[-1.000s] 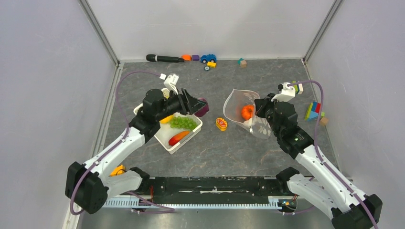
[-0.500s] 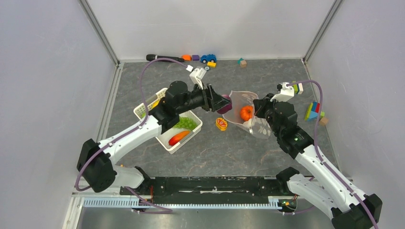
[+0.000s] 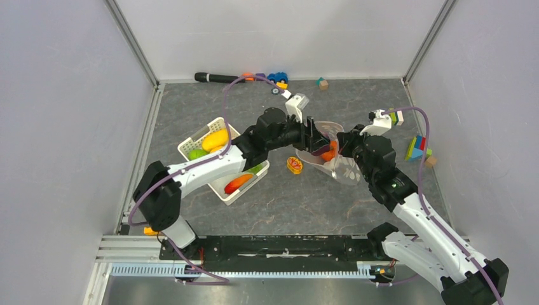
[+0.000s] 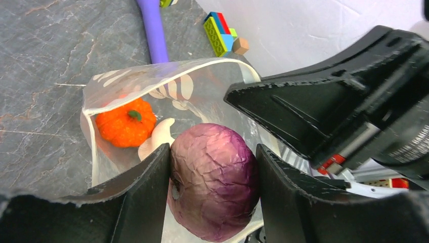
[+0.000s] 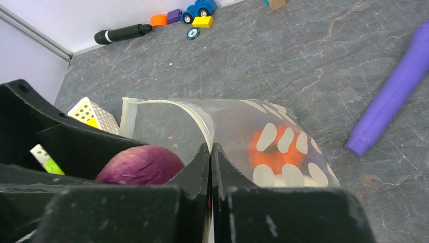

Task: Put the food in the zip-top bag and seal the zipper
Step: Place the fake vegetable in the zipper food storage bag.

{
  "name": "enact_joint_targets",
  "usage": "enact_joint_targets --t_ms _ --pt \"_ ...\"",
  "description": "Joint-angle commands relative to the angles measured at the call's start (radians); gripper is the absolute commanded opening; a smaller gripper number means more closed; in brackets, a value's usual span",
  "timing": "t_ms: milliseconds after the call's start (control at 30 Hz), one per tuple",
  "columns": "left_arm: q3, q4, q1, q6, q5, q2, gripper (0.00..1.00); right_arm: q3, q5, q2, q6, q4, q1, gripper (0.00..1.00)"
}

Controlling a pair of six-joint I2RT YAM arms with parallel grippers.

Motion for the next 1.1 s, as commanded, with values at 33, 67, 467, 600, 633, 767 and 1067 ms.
enact_joint_targets --t_ms 33,67,467,600,633,767,1067 --pt "0.079 -0.015 -0.031 0.075 -0.087 0.051 0.36 0.012 -0.006 -0.015 -0.001 0.038 0.002 0.00" --pt "0.080 -0.015 -0.039 0.080 -0.105 0.058 0.37 0.012 -0.003 -0.015 0.000 0.038 0.002 0.00" --pt "0.127 -0.109 -0.102 0.145 -0.230 0.096 0.83 0.012 0.002 -0.021 -0.003 0.036 0.002 0.00" --pt "0.130 -0.120 -0.107 0.148 -0.216 0.081 1.00 0.010 0.000 -0.025 0.000 0.037 0.002 0.00" --pt "0.128 -0.123 -0.110 0.148 -0.215 0.075 1.00 0.012 -0.002 -0.026 -0.002 0.037 0.002 0.00" --pt "0.131 -0.137 -0.119 0.150 -0.208 0.052 1.00 0.009 0.019 -0.030 -0.003 0.037 0.002 0.00" --pt "0.097 -0.195 -0.127 0.148 -0.242 -0.054 1.00 0.007 0.007 -0.040 -0.003 0.036 0.002 0.00"
